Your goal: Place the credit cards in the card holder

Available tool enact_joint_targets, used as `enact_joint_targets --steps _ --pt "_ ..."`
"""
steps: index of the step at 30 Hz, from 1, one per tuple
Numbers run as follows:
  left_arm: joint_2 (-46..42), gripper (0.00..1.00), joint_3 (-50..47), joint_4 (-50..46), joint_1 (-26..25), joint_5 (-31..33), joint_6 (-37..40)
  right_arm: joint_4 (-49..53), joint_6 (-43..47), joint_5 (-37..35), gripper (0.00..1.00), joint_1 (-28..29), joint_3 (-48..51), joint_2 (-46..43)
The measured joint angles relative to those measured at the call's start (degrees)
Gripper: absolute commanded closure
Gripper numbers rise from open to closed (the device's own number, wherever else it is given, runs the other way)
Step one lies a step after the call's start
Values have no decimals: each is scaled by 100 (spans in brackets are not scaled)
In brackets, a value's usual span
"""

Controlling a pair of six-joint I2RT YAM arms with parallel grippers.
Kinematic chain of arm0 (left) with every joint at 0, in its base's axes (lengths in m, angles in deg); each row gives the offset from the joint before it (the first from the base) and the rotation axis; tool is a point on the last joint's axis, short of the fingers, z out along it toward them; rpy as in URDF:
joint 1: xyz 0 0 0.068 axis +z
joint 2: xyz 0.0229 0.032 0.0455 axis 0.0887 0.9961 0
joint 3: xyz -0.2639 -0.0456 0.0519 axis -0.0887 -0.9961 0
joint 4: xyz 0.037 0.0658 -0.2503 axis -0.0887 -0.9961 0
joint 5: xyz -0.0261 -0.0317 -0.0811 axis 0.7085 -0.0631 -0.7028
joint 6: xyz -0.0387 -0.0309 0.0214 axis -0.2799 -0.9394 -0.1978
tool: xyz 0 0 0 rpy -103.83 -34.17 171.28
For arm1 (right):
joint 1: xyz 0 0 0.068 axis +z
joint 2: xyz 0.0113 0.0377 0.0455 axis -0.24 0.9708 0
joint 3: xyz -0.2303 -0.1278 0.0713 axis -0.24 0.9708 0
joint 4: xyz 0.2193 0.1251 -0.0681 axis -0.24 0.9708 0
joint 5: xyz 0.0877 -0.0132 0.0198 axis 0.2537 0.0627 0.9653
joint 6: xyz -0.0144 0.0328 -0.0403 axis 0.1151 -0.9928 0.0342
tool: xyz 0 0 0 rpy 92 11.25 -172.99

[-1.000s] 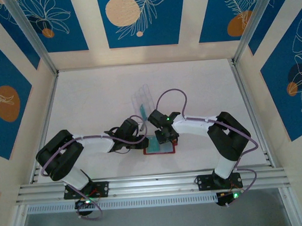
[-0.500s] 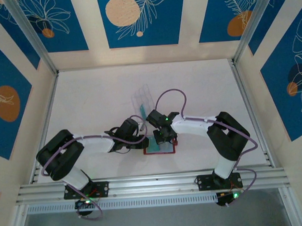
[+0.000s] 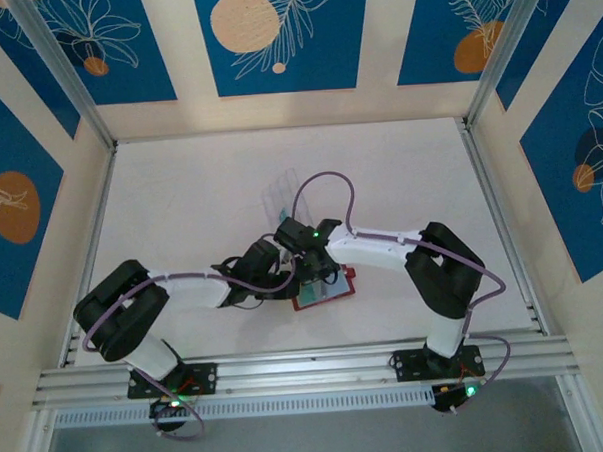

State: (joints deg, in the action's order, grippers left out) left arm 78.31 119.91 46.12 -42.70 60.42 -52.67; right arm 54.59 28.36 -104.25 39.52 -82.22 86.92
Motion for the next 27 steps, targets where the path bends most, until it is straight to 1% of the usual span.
enact_joint_targets --steps 2,8,16,23,27 --pt "0 80 -17 33 -13 4 -42 -11 -42 59 68 0 -11 11" --pt "-52 80 -142 170 -13 4 -186 26 -122 227 57 -103 15 4" --pt "-70 80 -221 319 -24 -4 -289 -664 -518 1058 54 -435 741 -437" --pt "-24 80 -221 398 -50 -26 -289 -1152 -988 1770 49 -490 1482 -1143" --pt "35 80 -219 496 -50 -94 -289 -1303 -1169 2020 47 -529 1779 -1239"
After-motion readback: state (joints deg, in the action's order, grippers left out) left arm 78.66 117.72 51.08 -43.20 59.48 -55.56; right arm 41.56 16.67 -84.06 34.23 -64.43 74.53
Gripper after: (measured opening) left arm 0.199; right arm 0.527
